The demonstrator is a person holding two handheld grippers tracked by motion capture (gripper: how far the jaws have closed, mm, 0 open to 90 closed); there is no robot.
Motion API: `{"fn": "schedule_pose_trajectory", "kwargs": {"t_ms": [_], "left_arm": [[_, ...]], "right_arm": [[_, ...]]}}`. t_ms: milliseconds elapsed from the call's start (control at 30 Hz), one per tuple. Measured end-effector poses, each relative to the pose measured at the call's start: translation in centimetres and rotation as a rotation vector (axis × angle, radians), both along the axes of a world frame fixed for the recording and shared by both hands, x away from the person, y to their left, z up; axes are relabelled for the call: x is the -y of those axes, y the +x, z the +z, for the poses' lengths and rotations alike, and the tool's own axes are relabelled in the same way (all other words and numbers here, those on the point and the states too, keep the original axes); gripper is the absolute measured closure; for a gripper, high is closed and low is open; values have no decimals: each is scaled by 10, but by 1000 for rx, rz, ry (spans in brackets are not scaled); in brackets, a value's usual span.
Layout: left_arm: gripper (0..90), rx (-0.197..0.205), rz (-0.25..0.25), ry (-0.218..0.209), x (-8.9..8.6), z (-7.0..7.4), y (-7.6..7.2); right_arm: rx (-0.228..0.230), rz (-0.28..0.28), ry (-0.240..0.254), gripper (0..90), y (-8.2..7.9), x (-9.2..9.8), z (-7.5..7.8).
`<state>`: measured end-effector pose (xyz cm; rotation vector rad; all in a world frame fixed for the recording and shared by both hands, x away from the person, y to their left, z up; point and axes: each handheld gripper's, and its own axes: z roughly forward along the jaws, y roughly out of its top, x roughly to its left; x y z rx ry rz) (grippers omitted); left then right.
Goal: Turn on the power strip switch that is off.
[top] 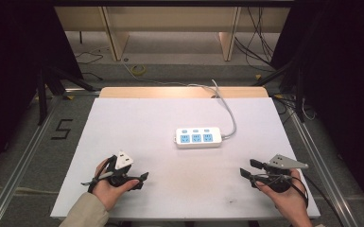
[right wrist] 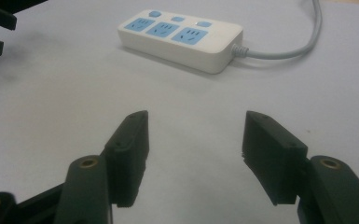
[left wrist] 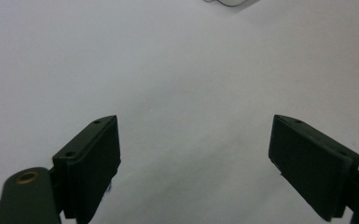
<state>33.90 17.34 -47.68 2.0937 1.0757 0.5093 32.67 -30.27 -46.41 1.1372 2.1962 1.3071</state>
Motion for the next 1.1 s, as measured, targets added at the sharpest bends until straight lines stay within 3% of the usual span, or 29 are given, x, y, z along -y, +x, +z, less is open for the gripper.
{"fn": "schedule_pose_trajectory", "kwargs": {"t_ms": [200, 267, 300, 333, 533, 1100], "left_arm": [[164, 2, 1, 4, 0, -1, -1], [166, 4, 2, 4, 0, -1, 0], [166, 5, 2, 3, 1, -1, 0], [167, 4, 1, 4, 1, -1, 0], [169, 5, 3, 4, 0, -2, 2], [175, 15, 11, 9, 2, -2, 1]], "right_arm": [[-15, 23, -57, 526, 0, -5, 1], [-19, 39, -91, 646, 0, -7, 3], [-19, 39, -91, 646, 0, -7, 3], [-21, 52, -117, 743, 1, -7, 5], [-27, 62, -176, 900, 4, -9, 10], [-101, 68, -249, 900, 13, -20, 21]]}}
